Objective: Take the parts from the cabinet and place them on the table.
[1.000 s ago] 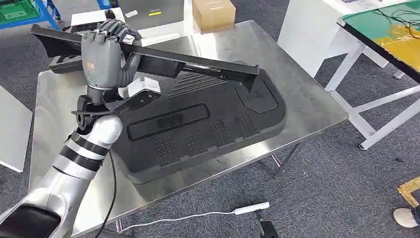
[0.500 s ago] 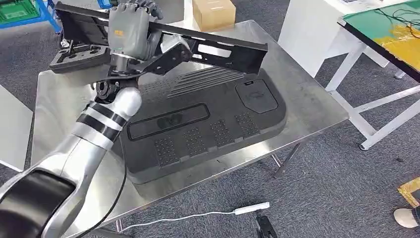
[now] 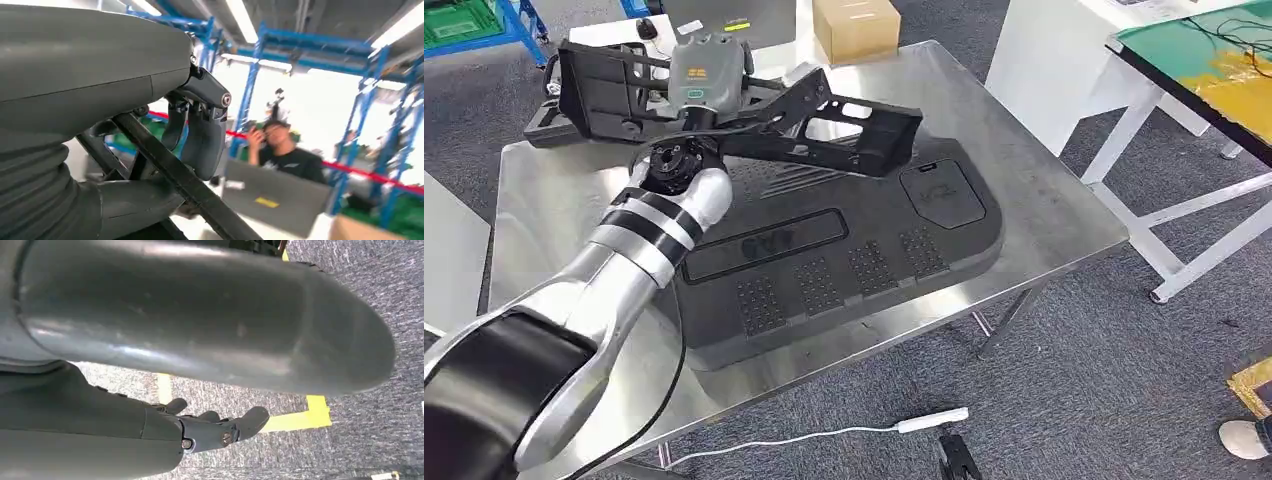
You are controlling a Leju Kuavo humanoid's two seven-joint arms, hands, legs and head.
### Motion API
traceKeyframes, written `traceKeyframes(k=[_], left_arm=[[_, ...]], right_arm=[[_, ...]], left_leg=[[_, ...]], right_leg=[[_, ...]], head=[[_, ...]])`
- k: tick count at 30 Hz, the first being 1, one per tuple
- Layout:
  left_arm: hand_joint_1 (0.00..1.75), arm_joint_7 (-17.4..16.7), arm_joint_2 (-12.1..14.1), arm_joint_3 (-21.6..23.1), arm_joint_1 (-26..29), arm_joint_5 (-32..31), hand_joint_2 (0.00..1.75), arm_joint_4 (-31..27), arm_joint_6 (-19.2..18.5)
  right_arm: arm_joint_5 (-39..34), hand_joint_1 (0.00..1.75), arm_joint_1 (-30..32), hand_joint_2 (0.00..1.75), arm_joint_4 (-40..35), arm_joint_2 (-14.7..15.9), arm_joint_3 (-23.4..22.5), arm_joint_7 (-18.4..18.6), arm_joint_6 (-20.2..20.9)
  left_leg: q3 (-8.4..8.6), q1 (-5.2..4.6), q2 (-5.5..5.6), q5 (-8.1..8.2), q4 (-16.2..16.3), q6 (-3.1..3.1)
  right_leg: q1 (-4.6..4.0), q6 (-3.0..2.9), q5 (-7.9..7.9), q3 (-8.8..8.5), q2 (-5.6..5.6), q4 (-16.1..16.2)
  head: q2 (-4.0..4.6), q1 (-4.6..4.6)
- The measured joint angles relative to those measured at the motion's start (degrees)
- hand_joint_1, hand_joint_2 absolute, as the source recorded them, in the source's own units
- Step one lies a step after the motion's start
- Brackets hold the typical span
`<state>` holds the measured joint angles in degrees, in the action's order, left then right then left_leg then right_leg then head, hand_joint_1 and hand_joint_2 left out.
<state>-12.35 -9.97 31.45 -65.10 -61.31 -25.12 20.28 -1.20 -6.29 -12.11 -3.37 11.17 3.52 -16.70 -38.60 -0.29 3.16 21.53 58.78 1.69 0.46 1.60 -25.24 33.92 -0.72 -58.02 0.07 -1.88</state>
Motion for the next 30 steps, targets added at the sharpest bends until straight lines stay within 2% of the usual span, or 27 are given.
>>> traceKeyframes(k=[6, 11, 14, 15, 16, 17, 18, 21, 26, 30], left_arm=[[1.75, -3.7, -0.4, 0.5, -0.5, -0.6, 1.75, 2.0, -2.3], [1.75, -4.2, -0.7, 0.5, -0.9, -0.1, 1.75, 2.9, -3.5], [1.75, -4.5, -1.3, 0.5, -0.9, -0.2, 1.75, 3.0, -5.4], [0.56, -4.6, -1.5, 0.5, -1.0, -0.4, 1.75, 3.0, -6.4], [0.05, -4.9, -1.8, 0.5, -1.1, -0.5, 1.75, 3.0, -7.6], [0.0, -5.0, -2.0, 0.5, -1.1, -0.5, 1.75, 3.0, -8.7], [0.0, -5.3, -2.2, 0.5, -1.2, -0.7, 0.0, 3.0, -10.3], [0.0, -5.8, -2.6, 0.6, -1.7, -1.6, 0.0, 3.1, -15.4], [0.0, -6.1, -3.1, 1.3, -3.3, -2.4, 0.0, 3.2, -20.6], [0.0, -6.1, -3.4, 1.8, -4.2, -2.6, 0.0, 3.2, -22.1]], right_arm=[[0.3, 0.0, -0.1, 0.0, 0.0, 0.0, -0.1, 0.5, -0.1], [0.5, 0.0, -0.2, 0.0, 0.0, 0.0, -0.3, 0.7, -0.2], [0.6, 0.0, -0.3, 0.0, 0.0, 0.0, -0.3, 0.8, -0.2], [0.7, 0.0, -0.4, 0.0, 0.0, 0.0, -0.4, 0.8, -0.2], [0.7, 0.0, -0.4, 0.0, 0.0, 0.0, -0.4, 0.9, -0.2], [0.7, 0.0, -0.4, 0.0, -0.2, 0.0, -0.4, 1.0, -0.2], [0.8, 0.0, -0.5, 0.0, -0.2, 0.0, -0.5, 1.0, -0.2], [0.8, 0.0, -0.5, 0.0, -0.3, 0.0, -0.9, 1.0, 0.0], [0.9, 0.0, -0.5, 0.0, -0.5, 0.1, -1.5, 1.0, 0.2], [0.9, 0.0, -0.5, 0.0, -0.5, 0.2, -1.9, 0.9, 0.2]], left_leg=[[0.0, -0.01, 0.0, 0.0, 0.0, 0.0], [0.0, -0.01, 0.01, 0.0, 0.0, 0.0], [0.0, -0.01, 0.02, 0.0, 0.0, 0.0], [0.0, -0.01, 0.01, 0.0, 0.0, 0.0], [0.0, -0.02, 0.01, 0.0, 0.0, 0.0], [0.0, -0.02, 0.02, 0.0, 0.0, 0.0], [0.0, -0.02, 0.02, 0.0, 0.0, 0.0], [0.0, -0.02, 0.02, 0.0, 0.0, 0.0], [0.0, -0.02, 0.02, 0.0, 0.0, 0.0], [0.0, -0.02, 0.02, 0.0, 0.0, 0.0]], right_leg=[[0.0, 0.0, 0.0, 0.0, 0.0, 0.0], [0.0, 0.0, 0.0, 0.0, 0.01, 0.0], [0.0, 0.0, 0.0, 0.0, 0.01, 0.0], [0.0, 0.0, 0.0, 0.0, 0.01, 0.0], [0.01, 0.0, 0.0, 0.0, 0.01, 0.0], [0.01, 0.0, 0.0, 0.0, 0.01, 0.0], [0.01, 0.0, 0.0, 0.0, 0.01, 0.0], [0.01, 0.0, 0.0, -0.01, 0.01, 0.0], [0.01, 0.0, 0.0, -0.01, 0.01, 0.0], [0.01, 0.0, 0.0, -0.02, 0.01, 0.0]], head=[[0.0, -0.02], [0.0, -0.02], [0.0, -0.02], [0.0, 0.0], [0.0, 0.0], [0.0, 0.0], [0.0, 0.0], [0.0, 0.0], [0.0, -0.02], [0.0, 0.0]])
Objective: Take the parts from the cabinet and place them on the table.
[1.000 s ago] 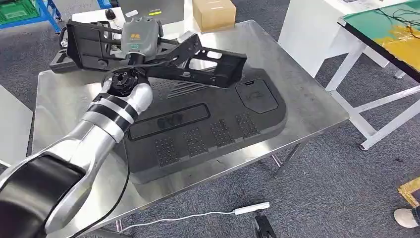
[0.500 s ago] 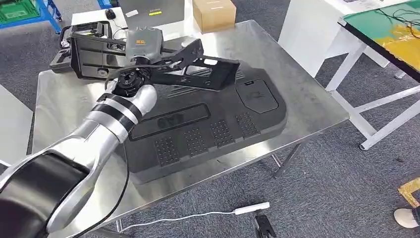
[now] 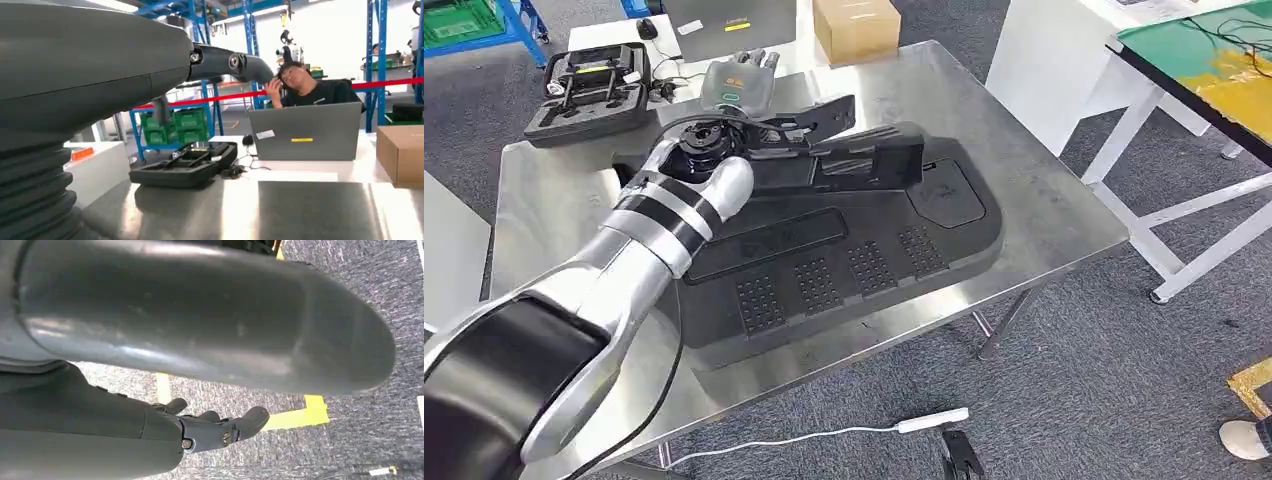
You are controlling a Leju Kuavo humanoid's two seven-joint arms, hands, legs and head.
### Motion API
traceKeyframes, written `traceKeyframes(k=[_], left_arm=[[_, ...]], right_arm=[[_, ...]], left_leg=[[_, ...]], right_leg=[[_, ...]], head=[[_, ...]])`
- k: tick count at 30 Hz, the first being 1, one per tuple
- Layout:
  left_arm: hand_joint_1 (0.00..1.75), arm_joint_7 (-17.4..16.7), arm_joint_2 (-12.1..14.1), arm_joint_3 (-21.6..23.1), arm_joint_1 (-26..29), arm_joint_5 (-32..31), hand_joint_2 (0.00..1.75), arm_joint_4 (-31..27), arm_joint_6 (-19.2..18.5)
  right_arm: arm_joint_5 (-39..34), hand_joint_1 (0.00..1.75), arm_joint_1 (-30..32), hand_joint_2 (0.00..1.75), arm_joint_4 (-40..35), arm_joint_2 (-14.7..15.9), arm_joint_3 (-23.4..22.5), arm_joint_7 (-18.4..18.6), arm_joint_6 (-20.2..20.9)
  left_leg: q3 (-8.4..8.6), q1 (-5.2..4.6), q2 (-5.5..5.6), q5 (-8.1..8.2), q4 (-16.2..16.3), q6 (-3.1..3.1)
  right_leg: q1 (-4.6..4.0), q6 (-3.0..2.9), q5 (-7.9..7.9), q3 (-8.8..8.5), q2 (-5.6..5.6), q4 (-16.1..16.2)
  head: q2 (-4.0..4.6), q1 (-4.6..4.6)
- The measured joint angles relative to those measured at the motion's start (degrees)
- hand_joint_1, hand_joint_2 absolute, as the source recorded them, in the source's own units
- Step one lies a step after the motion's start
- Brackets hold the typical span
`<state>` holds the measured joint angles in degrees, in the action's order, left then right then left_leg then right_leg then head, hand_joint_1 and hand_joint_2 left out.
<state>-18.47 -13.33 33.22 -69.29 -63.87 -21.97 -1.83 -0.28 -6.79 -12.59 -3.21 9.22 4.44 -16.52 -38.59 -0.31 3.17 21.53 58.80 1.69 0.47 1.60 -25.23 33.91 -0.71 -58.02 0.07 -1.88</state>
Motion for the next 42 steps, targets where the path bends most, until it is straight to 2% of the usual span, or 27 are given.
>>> traceKeyframes(k=[14, 26, 30, 32, 36, 42], left_arm=[[0.0, -0.8, -1.0, 1.4, -2.9, -1.7, 0.0, -0.2, -3.1], [0.0, 0.5, -1.3, 1.7, -2.9, 1.6, 0.0, -0.3, -1.1], [0.0, 3.1, -1.3, 0.4, -2.7, 4.5, 0.0, -1.3, 2.0], [0.0, 3.6, -1.0, -0.3, -2.4, 4.9, 0.0, -1.6, 5.7], [0.0, 9.3, 1.0, -1.8, -1.4, 6.8, 0.0, -1.3, 12.3], [0.0, 16.1, 1.9, -6.8, -0.2, 16.1, 0.0, -1.1, 11.5]], right_arm=[[0.8, 0.0, 0.0, 0.0, 0.0, 0.1, -1.7, -0.6, 0.0], [1.5, 0.0, 0.2, 0.0, 0.0, 0.2, -3.0, -0.9, -0.1], [1.6, 0.0, 0.4, 0.0, 0.0, 0.3, -3.3, -1.2, -0.1], [2.8, 0.0, 0.5, 0.0, 0.0, 0.3, -3.5, -1.2, 0.2], [4.2, 0.0, 0.3, 0.0, 0.0, 0.3, -3.4, -0.3, 0.5], [4.5, 0.0, 0.4, 0.0, 0.0, 0.4, -3.5, -1.4, 0.5]], left_leg=[[0.0, -0.01, 0.0, 0.0, 0.0, 0.01], [0.01, -0.01, 0.0, -0.01, 0.0, 0.01], [0.0, -0.01, 0.0, 0.0, 0.0, 0.01], [-0.03, -0.04, 0.0, 0.0, 0.0, 0.01], [0.0, -0.03, -0.02, 0.0, 0.0, 0.01], [-0.01, -0.01, 0.06, -0.06, 0.0, 0.02]], right_leg=[[0.01, 0.0, 0.0, -0.01, 0.0, 0.0], [0.01, 0.01, 0.01, 0.0, 0.0, 0.0], [0.01, 0.01, 0.01, -0.01, 0.0, 0.0], [0.01, 0.01, 0.01, -0.04, 0.0, 0.0], [0.01, 0.01, 0.0, -0.03, 0.0, 0.0], [-0.01, 0.01, 0.01, -0.04, 0.11, 0.0]], head=[[0.0, 0.0], [0.0, 0.0], [0.0, -0.02], [0.0, -0.02], [0.0, 0.0], [0.0, -0.02]])
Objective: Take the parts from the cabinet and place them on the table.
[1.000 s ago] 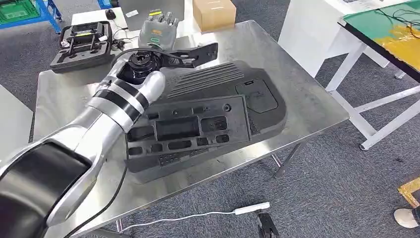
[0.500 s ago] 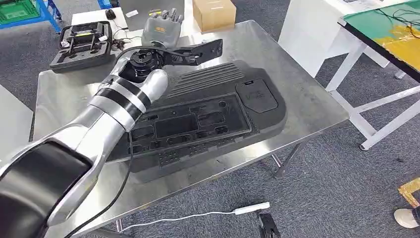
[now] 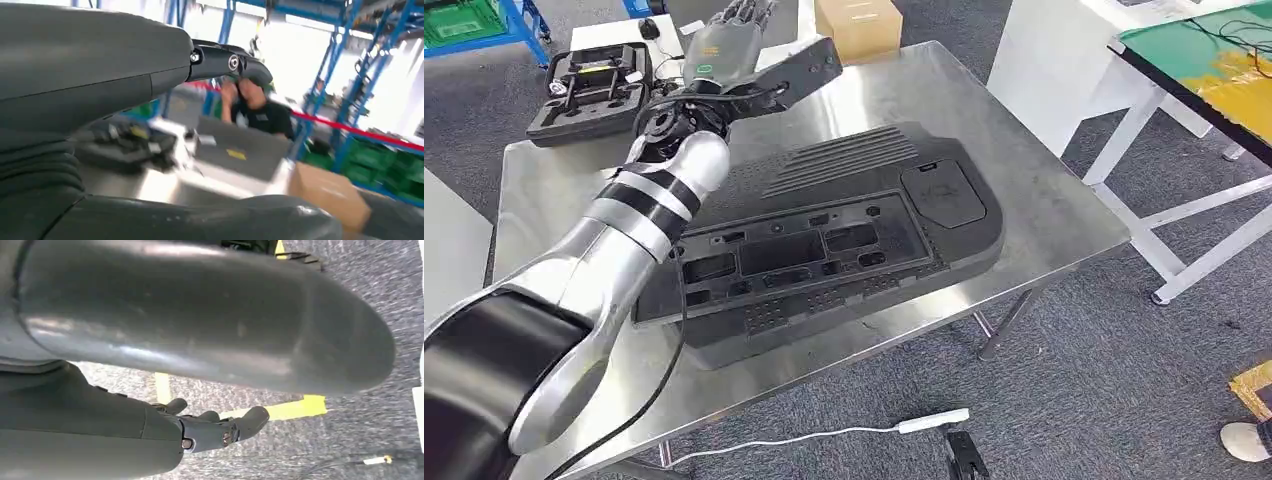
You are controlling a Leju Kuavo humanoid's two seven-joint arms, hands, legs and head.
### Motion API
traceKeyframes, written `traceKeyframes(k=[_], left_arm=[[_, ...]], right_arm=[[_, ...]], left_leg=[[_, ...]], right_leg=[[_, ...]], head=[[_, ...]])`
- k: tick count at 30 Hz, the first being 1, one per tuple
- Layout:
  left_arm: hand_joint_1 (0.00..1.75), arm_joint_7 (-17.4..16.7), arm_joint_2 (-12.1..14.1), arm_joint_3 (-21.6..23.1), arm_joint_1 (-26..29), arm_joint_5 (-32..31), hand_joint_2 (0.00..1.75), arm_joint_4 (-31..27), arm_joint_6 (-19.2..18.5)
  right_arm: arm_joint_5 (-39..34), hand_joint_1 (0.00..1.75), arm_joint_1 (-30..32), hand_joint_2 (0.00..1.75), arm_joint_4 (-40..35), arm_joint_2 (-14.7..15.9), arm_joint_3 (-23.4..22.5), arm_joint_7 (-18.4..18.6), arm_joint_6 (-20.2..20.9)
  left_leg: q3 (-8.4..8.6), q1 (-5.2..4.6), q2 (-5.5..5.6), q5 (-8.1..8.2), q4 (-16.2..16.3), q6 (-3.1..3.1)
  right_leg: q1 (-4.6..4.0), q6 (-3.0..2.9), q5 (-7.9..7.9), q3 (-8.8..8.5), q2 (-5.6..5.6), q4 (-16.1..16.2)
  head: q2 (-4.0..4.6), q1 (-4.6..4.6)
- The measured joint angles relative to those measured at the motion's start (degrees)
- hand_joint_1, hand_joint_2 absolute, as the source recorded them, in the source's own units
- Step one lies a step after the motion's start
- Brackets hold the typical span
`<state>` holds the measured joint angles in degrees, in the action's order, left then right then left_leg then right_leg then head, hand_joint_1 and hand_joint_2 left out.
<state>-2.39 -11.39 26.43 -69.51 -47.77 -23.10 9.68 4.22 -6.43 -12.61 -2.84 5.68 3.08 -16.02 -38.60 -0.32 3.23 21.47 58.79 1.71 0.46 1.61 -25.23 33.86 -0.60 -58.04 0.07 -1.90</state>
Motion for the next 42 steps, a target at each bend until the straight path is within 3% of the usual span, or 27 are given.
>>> traceKeyframes(k=[6, 10, 14, 21, 22, 23, 24, 25, 28, 29, 30, 31, 32, 33, 34, 35, 38, 39, 40, 41, 42], left_arm=[[0.0, 6.7, 0.3, -7.5, 2.0, 11.5, 0.0, -1.1, -1.4], [0.0, 7.6, 0.7, -9.9, 2.8, 13.0, 0.0, -1.6, -1.4], [0.0, 10.6, 0.8, -12.7, 3.8, 18.8, 0.0, -3.0, -0.6], [0.0, 12.7, 1.3, -14.9, 5.3, 22.2, 0.0, -6.0, 2.5], [0.0, 12.8, 1.6, -15.0, 5.4, 22.2, 1.75, -6.4, 3.0], [0.0, 13.1, 1.6, -15.0, 5.4, 22.1, 1.75, -7.0, 3.9], [0.0, 13.3, 1.6, -15.0, 5.5, 22.0, 1.75, -7.5, 4.6], [0.0, 13.5, 1.6, -15.0, 5.4, 21.9, 1.75, -7.8, 5.3], [0.0, 13.9, 1.6, -15.0, 6.0, 22.0, 1.75, -8.1, 5.9], [0.0, 14.0, 1.7, -15.0, 6.4, 22.0, 1.75, -8.1, 6.0], [0.0, 14.0, 1.7, -15.0, 6.8, 22.1, 0.0, -8.1, 6.0], [0.0, 14.0, 1.8, -15.0, 6.9, 22.1, 0.0, -8.1, 6.1], [0.0, 14.1, 1.8, -15.0, 6.9, 22.3, 0.0, -8.2, 6.3], [0.0, 14.2, 1.8, -15.0, 6.9, 22.3, 0.0, -8.3, 6.5], [0.0, 14.3, 1.7, -14.9, 6.9, 22.3, 0.0, -8.6, 6.6], [0.0, 14.4, 1.8, -14.9, 6.9, 22.4, 0.0, -8.7, 6.8], [0.0, 14.4, 2.5, -14.8, 6.9, 22.5, 0.0, -8.8, 7.1], [0.0, 14.4, 2.6, -14.8, 6.9, 22.6, 0.0, -8.8, 7.3], [0.0, 14.4, 2.7, -14.8, 6.8, 22.6, 0.0, -8.8, 7.5], [0.0, 14.4, 2.6, -14.7, 6.7, 22.7, 0.0, -8.8, 7.6], [0.0, 14.4, 2.6, -14.6, 6.8, 22.8, 0.0, -8.8, 7.6]], right_arm=[[1.5, 0.0, 0.1, 0.0, -0.2, 0.0, 0.0, -2.1, -1.1], [1.6, 0.0, 0.1, 0.0, -0.3, 0.0, -0.1, -2.8, -1.4], [2.9, 0.0, 0.1, 0.0, -0.3, -0.1, -0.1, -2.9, -1.2], [6.5, 0.0, 0.0, 0.0, -0.3, -0.3, 0.6, -2.0, -4.2], [6.5, 0.0, 0.0, 0.0, -0.3, -0.4, 0.6, -2.0, -4.2], [6.6, 0.0, -0.2, 0.0, -0.4, -0.4, 0.6, -2.0, -4.1], [6.6, 0.0, -0.1, 0.0, -0.5, -0.3, 0.6, -1.9, -4.0], [6.7, 0.0, -0.2, 0.0, -0.5, -0.3, 0.6, -1.9, -4.0], [6.8, 0.0, -0.3, 0.0, -0.5, -0.4, 0.6, -1.8, -3.8], [6.8, 0.0, -0.3, 0.0, -0.5, -0.4, 0.6, -1.7, -3.8], [6.8, 0.0, -0.3, 0.0, -0.5, -0.4, 0.6, -1.7, -3.8], [6.8, 0.0, -0.3, 0.0, -0.5, -0.4, 0.6, -1.7, -3.8], [6.9, 0.0, -0.3, 0.0, -0.5, -0.4, 0.6, -1.7, -3.8], [6.9, 0.0, -0.3, 0.0, -0.5, -0.4, 0.6, -1.7, -3.8], [6.9, 0.0, -0.3, 0.0, -0.5, -0.4, 0.6, -1.7, -3.7], [7.0, 0.0, -0.3, 0.0, -0.5, -0.5, 0.6, -1.7, -3.6], [7.0, 0.0, -0.4, 0.0, -0.5, -0.5, 0.6, -1.7, -3.5], [7.1, 0.0, -0.5, 0.0, -0.5, -0.6, 0.6, -1.7, -3.5], [7.1, 0.0, -0.5, 0.0, -0.5, -0.6, 0.6, -1.7, -3.4], [7.1, 0.0, -0.4, 0.0, -0.5, -0.6, 0.6, -1.7, -3.4], [7.1, 0.0, -0.3, 0.0, -0.5, -0.6, 0.6, -1.7, -3.4]], left_leg=[[0.0, -0.02, 0.0, 0.0, 0.0, 0.0], [0.0, -0.02, 0.0, 0.0, 0.0, 0.0], [0.0, -0.02, 0.0, 0.0, 0.0, 0.0], [-0.33, -0.37, 0.02, 0.3, 0.5, 0.54], [-0.32, -0.49, 0.13, 0.28, 0.4, 0.73], [0.05, -0.28, 0.17, 0.0, -0.4, 1.1], [0.81, 0.45, 0.21, -0.5, -1.3, 1.32], [1.01, 0.65, 0.3, -0.77, -1.6, 1.78], [0.8, 0.73, 1.11, -0.86, -1.6, 1.74], [0.73, 0.79, 1.56, -0.94, -1.6, 1.61], [0.63, 0.92, 2.06, -1.04, -1.5, 1.42], [0.5, 1.08, 2.58, -1.19, -1.5, 1.17], [0.37, 1.31, 3.26, -1.33, -1.4, 0.84], [0.11, 1.5, 3.94, -1.45, -1.2, 0.47], [-0.31, 1.36, 4.37, -1.5, -0.9, -0.04], [-0.68, 1.18, 5.08, -1.64, -0.9, -0.53], [-0.96, 1.38, 6.51, -2.46, -1.5, -1.67], [-1.19, 1.53, 4.91, -2.22, -1.0, -1.74], [-1.88, 0.93, 0.93, -0.79, 0.8, -1.86], [-3.5, 0.99, -1.26, 1.53, 4.5, -2.01], [-5.81, 1.11, -2.3, 4.08, 9.7, -2.1]], right_leg=[[0.02, 0.0, 0.0, 0.0, -0.01, 0.0], [0.02, 0.0, 0.0, 0.0, -0.01, 0.0], [0.02, 0.01, 0.01, 0.0, -0.01, 0.0], [0.32, 0.31, 0.09, -0.05, 0.02, 0.1], [0.36, 0.58, 0.11, -0.11, 0.15, 0.3], [-0.14, 0.8, 0.11, -0.39, 0.17, 0.5], [0.18, 0.85, -0.22, 0.14, 0.28, 0.0], [0.02, 0.63, -1.59, 0.79, 0.32, -1.8], [0.55, 0.59, -6.99, 6.81, 0.33, -14.9], [0.75, 1.01, -7.41, 7.93, 0.34, -17.2], [0.96, 1.53, -6.77, 7.64, 0.34, -16.4], [1.23, 2.25, -5.31, 6.1, 0.3, -13.2], [1.58, 3.07, -3.22, 3.33, 0.02, -7.8], [2.15, 3.8, -1.25, 0.08, -1.72, -1.7], [2.38, 3.85, -1.08, -0.74, -3.81, 0.4], [1.8, 2.66, -0.68, -1.25, -2.86, 0.5], [1.23, 1.31, -0.36, -1.1, -1.13, 0.1], [2.15, 0.69, -0.03, -1.12, -0.19, 0.3], [1.92, 0.14, -0.08, -1.17, 0.37, 0.3], [1.67, -0.45, -0.07, -1.2, 0.99, 0.3], [1.43, -0.6, -0.12, -1.22, 1.85, 0.3]], head=[[0.0, 0.02], [0.0, 0.02], [0.0, 0.02], [0.0, 0.0], [0.0, 0.0], [0.0, -0.07], [0.0, -0.04], [0.0, 0.11], [0.0, 0.17], [0.0, 0.2], [0.0, 0.17], [0.0, 0.22], [0.0, 0.2], [0.0, 0.2], [0.0, 0.26], [0.0, 0.37], [0.0, 0.37], [0.0, 0.24], [0.0, -0.07], [0.0, -0.5], [0.0, -0.39]])
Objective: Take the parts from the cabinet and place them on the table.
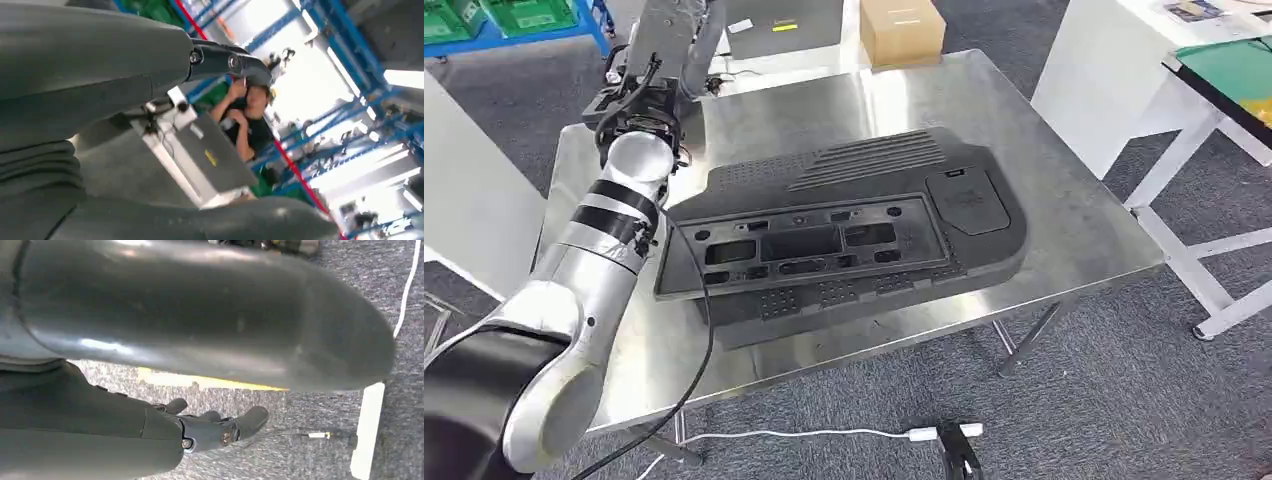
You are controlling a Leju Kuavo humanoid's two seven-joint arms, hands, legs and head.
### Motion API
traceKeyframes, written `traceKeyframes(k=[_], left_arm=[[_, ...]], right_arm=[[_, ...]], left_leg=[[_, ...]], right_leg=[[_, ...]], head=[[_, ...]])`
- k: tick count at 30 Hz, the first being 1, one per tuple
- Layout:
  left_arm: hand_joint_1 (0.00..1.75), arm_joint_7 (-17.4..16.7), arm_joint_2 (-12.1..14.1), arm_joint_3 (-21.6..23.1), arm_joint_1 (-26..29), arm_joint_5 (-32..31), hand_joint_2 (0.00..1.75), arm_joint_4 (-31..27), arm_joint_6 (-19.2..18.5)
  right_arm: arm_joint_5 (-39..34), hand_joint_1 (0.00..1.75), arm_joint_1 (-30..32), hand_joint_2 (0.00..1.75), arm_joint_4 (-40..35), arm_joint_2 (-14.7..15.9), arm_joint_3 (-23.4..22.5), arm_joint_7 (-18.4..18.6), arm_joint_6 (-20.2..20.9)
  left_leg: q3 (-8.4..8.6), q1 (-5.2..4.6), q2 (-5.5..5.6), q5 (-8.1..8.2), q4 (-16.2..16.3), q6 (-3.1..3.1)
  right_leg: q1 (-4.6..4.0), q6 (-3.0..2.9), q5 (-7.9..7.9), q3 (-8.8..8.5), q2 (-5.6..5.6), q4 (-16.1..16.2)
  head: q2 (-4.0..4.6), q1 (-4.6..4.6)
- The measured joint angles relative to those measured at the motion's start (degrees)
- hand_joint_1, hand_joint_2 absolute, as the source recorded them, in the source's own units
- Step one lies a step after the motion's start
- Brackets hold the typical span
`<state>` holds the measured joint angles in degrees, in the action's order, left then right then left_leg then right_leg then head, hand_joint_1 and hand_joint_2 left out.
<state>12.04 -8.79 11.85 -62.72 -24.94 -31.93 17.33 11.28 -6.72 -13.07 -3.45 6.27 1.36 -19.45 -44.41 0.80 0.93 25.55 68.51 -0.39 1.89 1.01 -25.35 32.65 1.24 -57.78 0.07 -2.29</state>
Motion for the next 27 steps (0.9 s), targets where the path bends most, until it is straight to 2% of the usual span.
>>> traceKeyframes(k=[1, 2, 3, 4, 6, 7, 8, 9, 11, 12, 13, 14, 15, 16, 17, 18, 19, 20, 21, 22, 23, 24, 25, 26, 27], left_arm=[[0.0, 0.0, 0.0, 0.0, 0.1, 0.2, 0.0, 0.0, 0.0], [0.0, -0.1, 0.0, 0.0, 0.3, 0.2, 0.0, 0.0, 0.2], [0.0, -0.1, 0.1, 0.0, 0.4, 0.2, 0.0, 0.0, 0.2], [0.0, -0.1, 0.0, 0.1, 0.4, 0.4, 0.0, 0.0, 0.4], [0.0, -0.1, 0.2, 0.3, 0.2, 0.9, 0.0, 0.0, 1.0], [0.0, -0.1, 0.2, 0.4, 0.1, 1.1, 0.0, 0.0, 1.0], [0.0, -0.1, 0.1, 0.5, 0.0, 1.6, 0.0, 0.1, 1.0], [0.0, -0.2, 0.0, 0.5, 0.0, 1.9, 0.0, 0.3, 1.1], [0.0, -0.2, 0.2, 0.5, 0.1, 2.4, 0.0, 0.5, 1.0], [0.0, -0.2, 0.2, 0.5, 0.1, 3.1, 0.0, 0.4, 0.8], [0.0, -0.2, 0.0, 0.5, 0.0, 3.8, 0.0, 0.5, 0.6], [0.0, -0.2, -0.3, 0.5, -0.1, 4.6, 0.0, 0.5, 0.5], [0.0, -0.1, -0.7, 0.5, 0.0, 5.2, 0.0, 0.5, 0.2], [0.0, -0.1, -1.0, 0.5, 0.1, 5.5, 0.0, 0.7, 0.0], [0.0, -0.1, -1.2, 0.5, 0.3, 5.8, 0.0, 0.8, 0.1], [0.0, -0.1, -1.2, 0.5, 0.5, 5.9, 0.0, 0.9, 0.1], [0.0, -0.1, -1.2, 0.5, 0.6, 6.1, 0.0, 0.9, 0.1], [0.0, -0.1, -1.2, 0.5, 0.6, 6.2, 0.0, 0.9, 0.2], [0.0, -0.1, -1.3, 0.5, 0.6, 6.3, 0.0, 0.9, 0.2], [0.0, -0.1, -1.4, 0.5, 0.5, 6.4, 0.0, 0.9, 0.6], [0.0, -0.1, -1.4, 0.5, 0.5, 6.4, 0.0, 0.9, 0.7], [0.0, -0.1, -1.4, 0.5, 0.5, 6.4, 0.0, 0.9, 0.9], [0.0, -0.1, -1.4, 0.5, 0.6, 6.5, 0.0, 0.9, 0.9], [0.0, -0.1, -1.4, 0.5, 0.6, 6.6, 0.0, 0.9, 1.0], [0.0, -0.1, -1.4, 0.5, 0.6, 6.6, 0.0, 0.9, 1.0]], right_arm=[[0.0, 0.0, 0.1, 0.0, 0.0, 0.1, 0.0, 0.0, 0.0], [0.0, 0.0, 0.1, 0.0, 0.0, 0.2, 0.0, 0.0, 0.0], [0.0, 0.0, 0.1, 0.0, 0.0, 0.2, 0.0, 0.0, 0.0], [-0.1, 0.0, 0.0, 0.0, 0.0, 0.1, 0.0, 0.0, 0.0], [-0.7, 0.0, -0.1, 0.0, 0.0, 0.0, 0.0, 0.0, 0.1], [-0.8, 0.0, -0.1, 0.0, 0.0, 0.0, -0.1, 0.1, 0.3], [-0.9, 0.0, -0.3, 0.0, 0.0, 0.1, -0.1, 0.2, 0.3], [-1.0, 0.0, -0.3, 0.0, 0.0, 0.1, -0.2, 0.3, 0.3], [-1.0, 0.0, -0.4, 0.0, 0.0, 0.0, -0.2, 0.3, 0.3], [-1.0, 0.0, -0.4, 0.0, -0.1, 0.0, -0.2, 0.3, 0.3], [-1.0, 0.0, -0.3, 0.0, -0.1, 0.1, -0.2, 0.3, 0.4], [-1.0, 0.0, -0.3, 0.0, -0.1, 0.1, -0.2, 0.3, 0.4], [-1.0, 0.0, -0.3, 0.0, -0.1, 0.1, -0.2, 0.4, 0.5], [-1.0, 0.0, -0.2, 0.0, -0.1, 0.1, -0.3, 0.4, 0.5], [-1.0, 0.0, -0.1, 0.0, -0.1, 0.1, -0.3, 0.4, 0.5], [-1.0, 0.0, -0.1, 0.0, -0.1, 0.1, -0.3, 0.4, 0.5], [-1.0, 0.0, 0.0, 0.0, -0.1, 0.1, -0.3, 0.5, 0.5], [-1.0, 0.0, 0.0, 0.0, -0.1, 0.1, -0.3, 0.5, 0.5], [-1.0, 0.0, -0.1, 0.0, -0.1, 0.1, -0.4, 0.5, 0.5], [-1.0, 0.0, -0.1, 0.0, -0.1, 0.2, -0.5, 0.5, 0.5], [-1.0, 0.0, -0.1, 0.0, -0.1, 0.2, -0.5, 0.6, 0.5], [-1.0, 0.0, -0.2, 0.0, -0.1, 0.2, -0.6, 0.6, 0.5], [-1.0, 0.0, -0.2, 0.0, -0.1, 0.0, -0.6, 0.7, 0.5], [-1.0, 0.0, -0.1, 0.0, -0.1, 0.0, -0.7, 0.7, 0.5], [-1.0, 0.0, -0.1, 0.0, -0.1, 0.1, -0.7, 0.7, 0.5]], left_leg=[[-2.24, 0.09, -0.31, 1.94, 4.8, -0.07], [-3.71, 0.16, -0.44, 2.89, 8.1, -0.16], [-3.79, 0.31, -0.47, 2.47, 8.5, -0.19], [-2.28, 0.44, -0.57, 0.96, 5.9, -0.23], [3.83, 0.55, -1.48, -3.17, -4.6, -0.1], [6.03, 0.53, -2.55, -3.4, -8.6, -0.03], [6.49, 0.03, -2.58, -2.99, -9.1, 0.05], [6.2, -0.08, -2.16, -3.01, -9.0, 0.3], [5.88, -0.54, -1.48, -3.02, -9.0, 0.9], [6.07, -0.35, -1.18, -3.32, -9.4, 1.43], [6.19, -0.14, -0.86, -3.41, -9.6, 1.72], [6.15, -0.1, -0.75, -3.47, -9.6, 2.28], [6.05, -0.14, -0.44, -3.47, -9.6, 2.53], [5.96, -0.26, 0.04, -3.46, -9.6, 2.65], [5.93, -0.36, 0.45, -3.46, -9.6, 2.67], [5.93, -0.43, 0.77, -3.48, -9.6, 2.69], [5.94, -0.44, 1.15, -3.5, -9.6, 2.71], [5.95, -0.43, 1.44, -3.52, -9.6, 2.7], [6.04, -0.43, 1.75, -3.56, -9.5, 2.65], [6.07, -0.43, 2.06, -3.61, -9.5, 2.56], [5.9, -0.88, 2.27, -3.64, -9.4, 2.33], [5.81, -0.82, 2.3, -3.76, -9.5, 2.14], [5.66, -1.05, 2.25, -3.6, -9.3, 2.59], [5.67, -0.93, 2.25, -3.77, -9.4, 2.77], [5.74, -0.86, 2.18, -3.86, -9.5, 2.63]], right_leg=[[-0.09, -0.04, -0.03, 0.04, 0.86, 0.0], [-0.14, -0.04, -0.04, 0.07, 1.68, 0.0], [-0.14, -0.05, -0.07, 0.05, 2.25, 0.0], [-0.14, -0.05, -0.11, 0.05, 2.74, -0.1], [-0.09, 0.25, -0.32, -0.19, 3.63, -0.1], [-0.19, 0.6, -0.53, -0.31, 4.0, -0.1], [-0.97, 0.91, -0.65, 0.09, 4.27, -0.3], [-0.88, 1.23, -0.55, -0.05, 4.47, -0.1], [-0.98, 1.8, -0.3, -0.28, 4.98, 0.3], [-0.78, 2.28, -0.58, -0.23, 4.83, 0.1], [-0.49, 2.41, -1.43, 0.92, 2.49, -1.4], [-0.54, 2.09, -3.04, 2.17, 0.53, -4.4], [-0.61, 1.8, -5.02, 4.42, -0.55, -9.1], [-0.69, 1.63, -6.89, 6.93, -1.01, -14.1], [-0.73, 1.68, -7.92, 8.95, -1.13, -17.8], [-0.73, 1.95, -7.8, 9.71, -1.14, -18.8], [-0.72, 2.35, -6.56, 9.07, -1.14, -16.8], [-0.72, 2.78, -4.6, 7.28, -1.14, -12.7], [-0.71, 3.1, -2.19, 4.48, -1.16, -6.9], [-0.71, 3.04, -0.25, 1.69, -1.49, -1.4], [-0.98, 2.5, -0.34, 1.07, -1.74, -0.1], [-1.03, 2.17, -0.1, 0.85, -1.5, 0.1], [-0.87, 2.37, 0.05, 0.89, -1.48, 0.2], [-1.02, 2.2, 0.16, 0.89, -1.48, 0.2], [-1.15, 2.18, 0.17, 0.93, -1.52, 0.2]], head=[[0.0, -0.09], [0.0, -0.11], [0.0, -0.07], [0.0, -0.09], [0.0, -0.15], [0.0, -0.16], [0.0, -0.22], [0.0, 0.26], [0.0, 0.26], [0.0, 0.17], [0.0, 0.31], [0.0, 0.29], [0.0, 0.46], [0.0, 0.52], [0.0, 0.52], [0.0, 0.48], [0.0, 0.5], [0.0, 0.52], [0.0, 0.52], [0.0, 0.55], [0.0, 0.44], [0.0, 0.33], [0.0, 0.37], [0.0, 0.35], [0.0, 0.37]])
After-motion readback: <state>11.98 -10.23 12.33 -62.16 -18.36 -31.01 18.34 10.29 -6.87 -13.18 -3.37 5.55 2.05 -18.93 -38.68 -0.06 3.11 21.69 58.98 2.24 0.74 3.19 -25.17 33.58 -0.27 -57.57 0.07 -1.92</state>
